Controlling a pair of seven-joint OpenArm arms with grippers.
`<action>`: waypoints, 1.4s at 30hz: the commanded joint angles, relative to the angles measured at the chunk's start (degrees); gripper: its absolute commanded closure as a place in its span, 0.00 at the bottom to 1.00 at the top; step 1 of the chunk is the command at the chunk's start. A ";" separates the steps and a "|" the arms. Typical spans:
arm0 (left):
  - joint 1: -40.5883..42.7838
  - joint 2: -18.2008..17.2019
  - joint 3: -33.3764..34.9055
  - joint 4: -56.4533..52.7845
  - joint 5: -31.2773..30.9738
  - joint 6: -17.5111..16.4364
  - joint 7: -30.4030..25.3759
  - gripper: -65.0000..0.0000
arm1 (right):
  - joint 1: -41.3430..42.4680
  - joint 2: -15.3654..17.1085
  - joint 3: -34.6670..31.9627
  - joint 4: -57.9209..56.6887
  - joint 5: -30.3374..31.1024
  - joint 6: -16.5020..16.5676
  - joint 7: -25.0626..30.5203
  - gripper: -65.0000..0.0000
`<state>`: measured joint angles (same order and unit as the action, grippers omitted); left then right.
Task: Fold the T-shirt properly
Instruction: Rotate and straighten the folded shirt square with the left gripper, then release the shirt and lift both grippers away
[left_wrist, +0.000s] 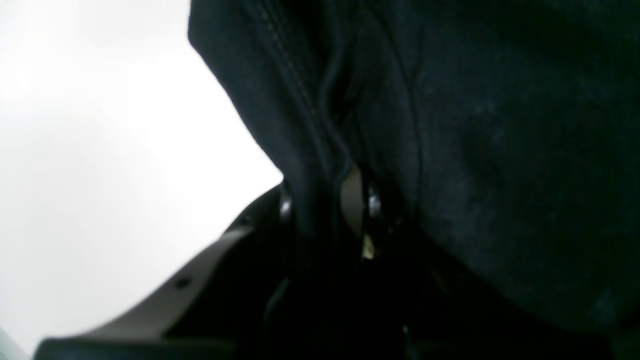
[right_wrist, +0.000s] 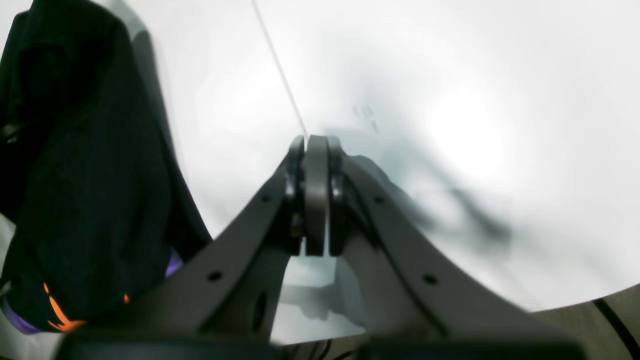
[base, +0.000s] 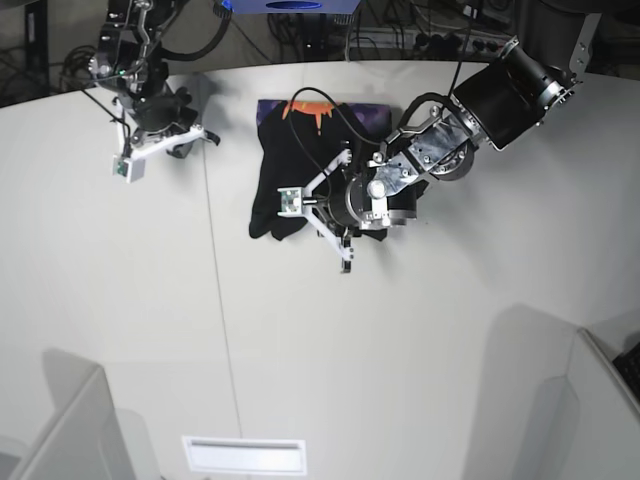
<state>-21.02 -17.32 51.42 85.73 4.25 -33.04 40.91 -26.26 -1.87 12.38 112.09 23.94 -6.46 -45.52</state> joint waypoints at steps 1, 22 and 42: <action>-1.36 -0.13 -0.56 0.46 0.36 0.29 0.11 1.00 | -0.24 0.33 0.06 0.92 0.36 0.35 0.73 1.00; -7.69 0.22 -8.12 15.23 -0.16 0.20 7.14 0.03 | -2.27 0.51 -0.03 0.92 0.36 0.44 0.99 1.00; 32.31 -0.13 -51.02 28.86 -0.25 0.29 -22.40 1.00 | -7.54 3.67 0.06 1.97 0.01 14.06 17.78 1.00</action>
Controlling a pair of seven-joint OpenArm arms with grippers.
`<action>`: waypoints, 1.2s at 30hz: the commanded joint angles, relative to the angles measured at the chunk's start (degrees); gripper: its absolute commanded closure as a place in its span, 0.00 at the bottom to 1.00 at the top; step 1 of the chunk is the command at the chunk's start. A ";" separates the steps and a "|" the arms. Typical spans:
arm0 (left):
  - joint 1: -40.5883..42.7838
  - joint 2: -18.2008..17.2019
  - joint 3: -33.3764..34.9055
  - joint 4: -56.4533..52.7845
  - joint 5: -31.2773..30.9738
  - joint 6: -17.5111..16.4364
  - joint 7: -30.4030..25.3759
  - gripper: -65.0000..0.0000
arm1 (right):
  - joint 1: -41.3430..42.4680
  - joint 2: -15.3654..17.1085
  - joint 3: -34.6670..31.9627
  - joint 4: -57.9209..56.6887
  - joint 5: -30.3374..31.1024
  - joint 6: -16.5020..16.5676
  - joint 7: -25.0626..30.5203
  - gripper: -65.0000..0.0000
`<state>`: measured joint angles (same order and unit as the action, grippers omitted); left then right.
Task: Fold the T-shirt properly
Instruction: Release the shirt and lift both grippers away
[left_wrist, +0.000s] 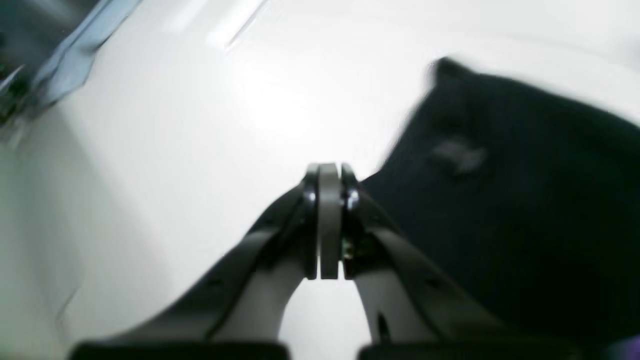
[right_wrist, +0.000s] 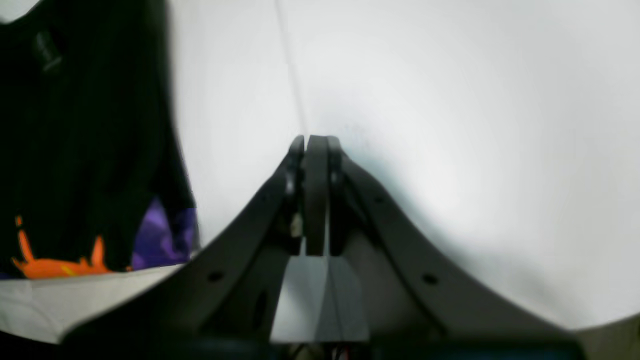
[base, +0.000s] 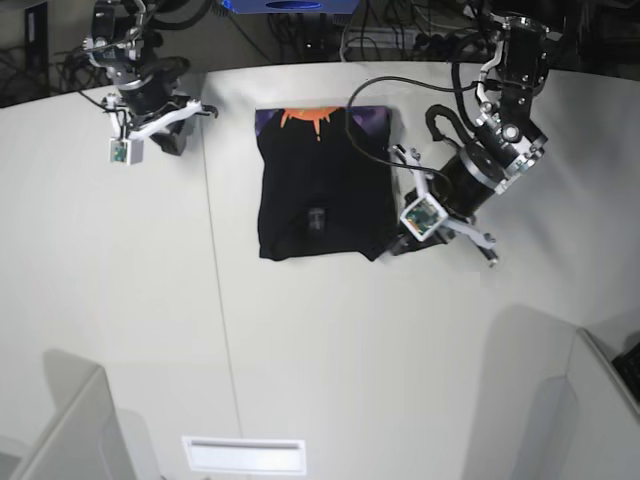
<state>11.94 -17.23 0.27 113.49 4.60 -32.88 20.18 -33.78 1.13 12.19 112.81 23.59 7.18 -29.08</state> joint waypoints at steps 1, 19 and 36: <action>0.49 -0.22 -1.11 1.19 -0.60 0.14 -2.03 1.00 | -0.55 1.82 -0.01 1.25 0.36 0.42 2.05 1.00; 19.75 -0.39 -20.89 1.19 -19.59 -7.12 -2.47 1.00 | -17.08 8.41 -0.89 2.13 0.36 0.60 19.63 1.00; 45.33 -1.62 -17.20 0.31 -2.53 -7.12 -14.51 1.00 | -32.29 8.41 -1.59 1.95 0.36 0.60 17.96 1.00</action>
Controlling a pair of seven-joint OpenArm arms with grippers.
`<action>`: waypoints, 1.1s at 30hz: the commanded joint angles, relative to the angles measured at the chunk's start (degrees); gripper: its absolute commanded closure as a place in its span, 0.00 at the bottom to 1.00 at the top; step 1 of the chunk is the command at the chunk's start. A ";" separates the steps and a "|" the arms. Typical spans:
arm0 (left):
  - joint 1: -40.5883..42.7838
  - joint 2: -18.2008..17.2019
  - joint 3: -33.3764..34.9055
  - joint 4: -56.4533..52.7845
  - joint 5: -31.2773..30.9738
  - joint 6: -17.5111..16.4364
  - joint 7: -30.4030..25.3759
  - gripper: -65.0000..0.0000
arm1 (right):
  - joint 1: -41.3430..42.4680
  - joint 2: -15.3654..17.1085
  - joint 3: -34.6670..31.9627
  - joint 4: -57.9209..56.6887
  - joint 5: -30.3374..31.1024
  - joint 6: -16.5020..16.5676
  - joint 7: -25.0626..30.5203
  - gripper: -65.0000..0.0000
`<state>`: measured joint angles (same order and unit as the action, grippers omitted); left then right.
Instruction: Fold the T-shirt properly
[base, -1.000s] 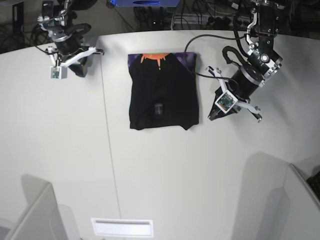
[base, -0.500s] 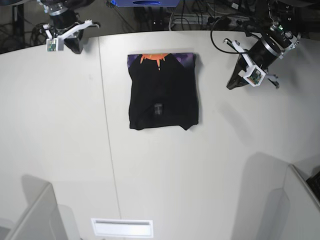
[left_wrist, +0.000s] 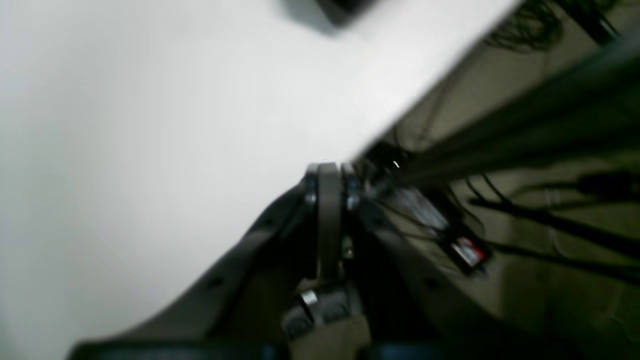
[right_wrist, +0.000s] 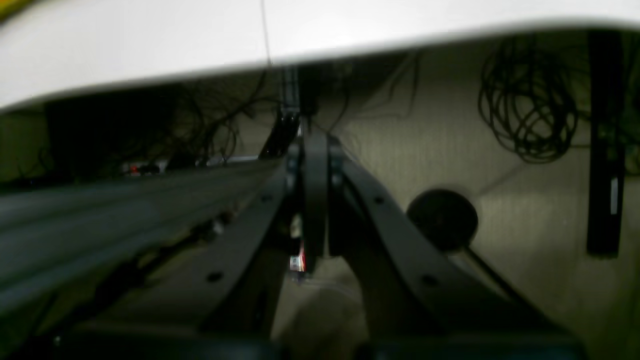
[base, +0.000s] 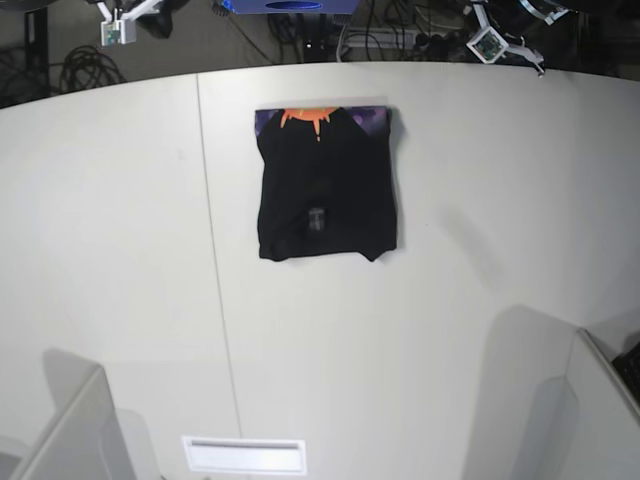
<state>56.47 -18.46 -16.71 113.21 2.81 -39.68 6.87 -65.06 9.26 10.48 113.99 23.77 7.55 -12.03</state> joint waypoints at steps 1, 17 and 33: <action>1.51 -0.40 1.11 0.07 -0.39 -0.32 -1.20 1.00 | -1.27 0.28 0.11 0.77 0.19 0.23 -1.46 1.00; -7.28 -0.57 25.46 -30.18 9.54 7.55 -1.20 1.00 | 9.36 5.29 -17.82 -19.01 0.19 0.23 -20.45 1.00; -38.14 10.85 29.15 -82.75 3.48 7.55 -9.91 1.00 | 38.55 5.91 -39.45 -75.01 0.27 0.23 -0.67 1.00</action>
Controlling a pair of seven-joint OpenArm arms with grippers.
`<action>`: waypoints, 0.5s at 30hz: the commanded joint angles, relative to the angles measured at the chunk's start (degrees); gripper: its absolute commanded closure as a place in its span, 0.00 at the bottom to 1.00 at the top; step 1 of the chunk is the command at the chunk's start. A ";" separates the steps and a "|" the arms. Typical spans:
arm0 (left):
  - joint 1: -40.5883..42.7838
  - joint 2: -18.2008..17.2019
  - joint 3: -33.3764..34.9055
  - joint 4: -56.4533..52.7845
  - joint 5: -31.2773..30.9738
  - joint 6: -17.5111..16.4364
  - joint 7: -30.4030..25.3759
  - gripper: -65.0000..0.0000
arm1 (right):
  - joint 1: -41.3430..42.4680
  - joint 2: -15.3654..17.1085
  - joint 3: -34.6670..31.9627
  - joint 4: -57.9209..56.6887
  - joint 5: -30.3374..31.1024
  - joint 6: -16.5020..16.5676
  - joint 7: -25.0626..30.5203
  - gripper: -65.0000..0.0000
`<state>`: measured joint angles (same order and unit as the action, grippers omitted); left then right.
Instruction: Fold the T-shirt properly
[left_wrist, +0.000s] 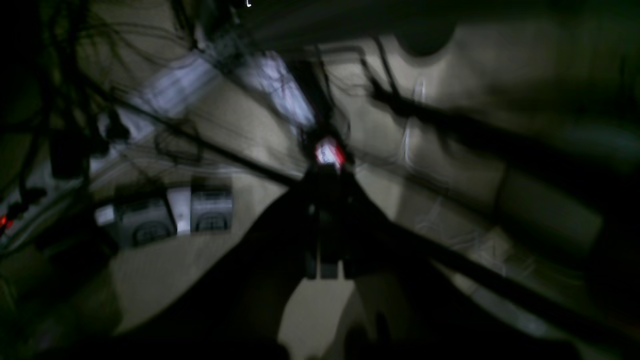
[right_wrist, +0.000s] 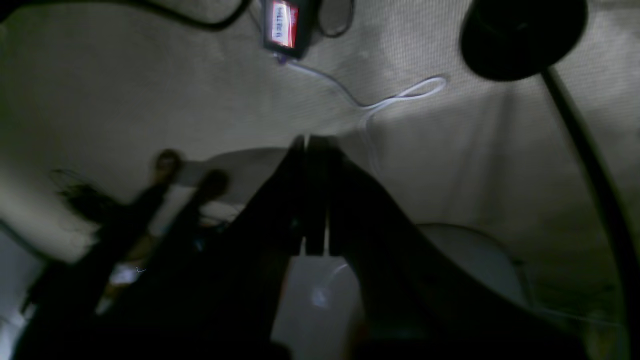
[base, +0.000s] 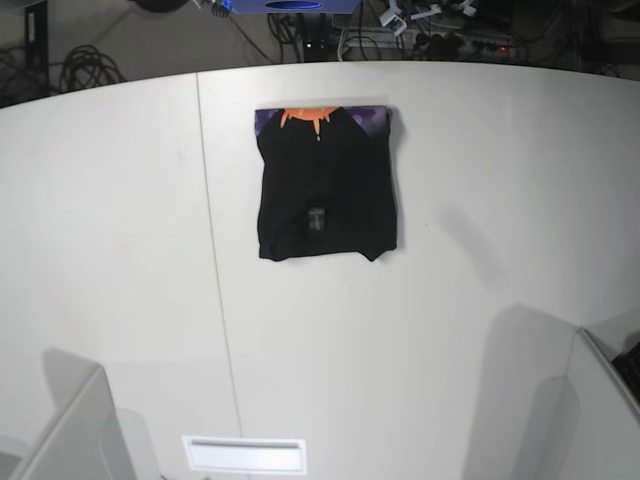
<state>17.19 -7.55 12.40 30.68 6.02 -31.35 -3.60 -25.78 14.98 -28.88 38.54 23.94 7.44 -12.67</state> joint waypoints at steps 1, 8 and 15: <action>-0.88 0.30 0.04 -4.61 0.26 -0.78 -2.16 1.00 | 1.56 -1.05 -1.49 -4.57 0.10 0.34 1.72 1.00; -11.70 1.35 0.04 -24.83 0.35 -0.78 -15.79 1.00 | 10.62 -8.61 -4.83 -30.85 0.54 0.25 23.61 1.00; -11.34 -2.34 0.12 -24.83 0.35 -0.78 -15.70 1.00 | 10.70 -12.13 -4.74 -31.47 0.63 0.07 29.50 1.00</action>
<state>5.26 -8.40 12.49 6.11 6.09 -31.73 -19.46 -14.87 3.22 -33.74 7.05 24.43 7.49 16.38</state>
